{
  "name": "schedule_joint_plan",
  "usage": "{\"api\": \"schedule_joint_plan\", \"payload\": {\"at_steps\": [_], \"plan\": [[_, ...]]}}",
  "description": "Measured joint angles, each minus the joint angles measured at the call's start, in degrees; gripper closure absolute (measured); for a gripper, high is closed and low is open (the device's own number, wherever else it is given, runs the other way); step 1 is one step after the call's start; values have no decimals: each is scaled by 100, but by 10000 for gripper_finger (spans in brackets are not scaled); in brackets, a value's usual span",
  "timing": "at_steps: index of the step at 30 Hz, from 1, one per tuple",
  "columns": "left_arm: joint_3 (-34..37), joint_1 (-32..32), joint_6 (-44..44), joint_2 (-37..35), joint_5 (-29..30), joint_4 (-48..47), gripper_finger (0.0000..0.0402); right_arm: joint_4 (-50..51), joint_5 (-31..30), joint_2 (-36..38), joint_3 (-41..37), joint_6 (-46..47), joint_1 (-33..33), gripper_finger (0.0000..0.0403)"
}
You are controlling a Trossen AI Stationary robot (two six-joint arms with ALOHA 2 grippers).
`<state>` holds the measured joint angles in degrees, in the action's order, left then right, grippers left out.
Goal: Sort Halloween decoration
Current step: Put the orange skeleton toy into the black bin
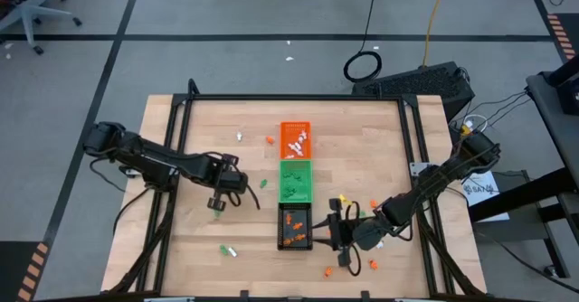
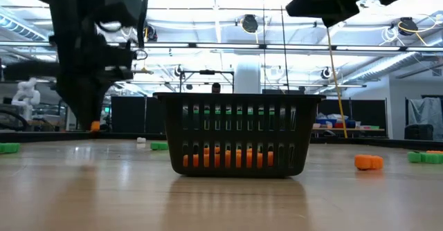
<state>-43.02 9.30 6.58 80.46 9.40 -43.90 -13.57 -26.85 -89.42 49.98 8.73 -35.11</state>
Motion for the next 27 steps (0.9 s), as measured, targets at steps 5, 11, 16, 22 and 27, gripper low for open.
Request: {"api": "schedule_joint_plan", "payload": {"at_steps": [5,11,16,22,27], "plan": [[-286,161,-188,-369,-143,103,386,132,-4,0,0,-25,-77,261],[-411,573,-479,-915,-297,872,386,324,-9,-5,-2,49,-79,261],[-411,1034,-458,-1157,-284,1725,386,372,-10,-5,-2,-179,-50,261],[-408,1501,-424,-1114,423,2507,386,351,-192,-17,-2,-378,79,261],[-199,1657,-174,-1065,710,3604,386,348,-188,-25,-2,-521,202,261]]}}
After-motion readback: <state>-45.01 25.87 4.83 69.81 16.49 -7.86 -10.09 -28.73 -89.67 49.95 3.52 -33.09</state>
